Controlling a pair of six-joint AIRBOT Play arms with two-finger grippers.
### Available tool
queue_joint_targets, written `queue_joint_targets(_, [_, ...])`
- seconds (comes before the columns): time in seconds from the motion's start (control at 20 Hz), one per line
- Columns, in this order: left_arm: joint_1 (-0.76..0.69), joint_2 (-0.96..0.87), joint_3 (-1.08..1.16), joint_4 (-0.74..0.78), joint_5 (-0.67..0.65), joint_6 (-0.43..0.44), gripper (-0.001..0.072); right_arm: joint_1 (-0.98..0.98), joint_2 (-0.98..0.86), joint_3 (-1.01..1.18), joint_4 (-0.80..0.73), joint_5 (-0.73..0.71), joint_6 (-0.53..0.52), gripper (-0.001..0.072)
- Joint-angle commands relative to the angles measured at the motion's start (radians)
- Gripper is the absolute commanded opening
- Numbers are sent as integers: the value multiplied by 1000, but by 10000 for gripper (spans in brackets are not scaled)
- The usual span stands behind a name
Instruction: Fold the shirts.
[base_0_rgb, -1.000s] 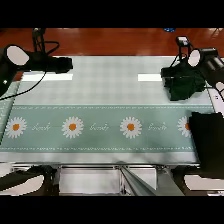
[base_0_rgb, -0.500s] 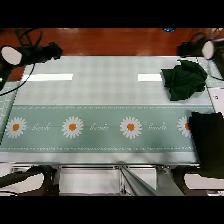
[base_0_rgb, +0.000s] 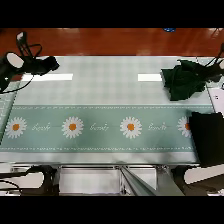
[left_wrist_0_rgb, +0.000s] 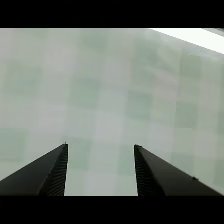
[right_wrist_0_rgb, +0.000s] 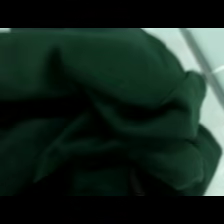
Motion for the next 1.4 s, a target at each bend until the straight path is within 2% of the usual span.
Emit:
queue_joint_targets(0.0, [-12, -43, 0, -10, -13, -5, 503, -17, -92, -2, 61, 9, -13, 406])
queue_joint_targets(0.05, [-14, -47, 0, -25, -17, -4, 503, -15, -101, -2, 76, 21, -29, 397])
queue_joint_targets(0.1, [-14, -47, 1, -42, -20, -4, 503, -11, -103, -2, 110, 32, -65, 319])
queue_joint_targets(0.15, [-12, -45, 5, -59, -31, -3, 503, -6, -101, 6, 164, 49, -134, 151])
queue_joint_targets(0.2, [-7, -43, 21, -69, -59, -1, 503, -3, -101, 31, 222, 84, -208, 19])
queue_joint_targets(0.25, [2, -41, 56, -68, -123, 9, 500, -2, -100, 78, 274, 135, -253, 19])
queue_joint_targets(0.3, [14, -39, 103, -69, -206, 52, 417, 5, -90, 131, 311, 182, -281, 19])
queue_joint_targets(0.35, [33, -32, 158, -69, -300, 91, 299, 11, -67, 192, 327, 218, -303, 19])
queue_joint_targets(0.45, [73, -1, 260, -69, -460, 115, 300, 32, 9, 310, 325, 243, -323, 18])
queue_joint_targets(0.5, [92, 31, 288, -69, -499, 116, 300, 43, 54, 362, 326, 242, -323, 18])
queue_joint_targets(0.65, [137, 198, 301, -69, -520, 116, 300, 82, 206, 494, 327, 236, -329, 18])
queue_joint_targets(0.85, [139, 441, 246, -69, -536, 116, 301, 146, 415, 548, 330, 217, -340, 18])
queue_joint_targets(1.0, [139, 647, 57, -69, -525, 116, 303, 239, 530, 548, 330, 270, -370, 18])
queue_joint_targets(1.2, [139, 887, -275, -149, -479, 113, 328, 457, 569, 529, 332, 465, -377, 18])
queue_joint_targets(1.35, [139, 970, -472, -220, -479, 113, 328, 681, 556, 340, 331, 420, -377, 18])
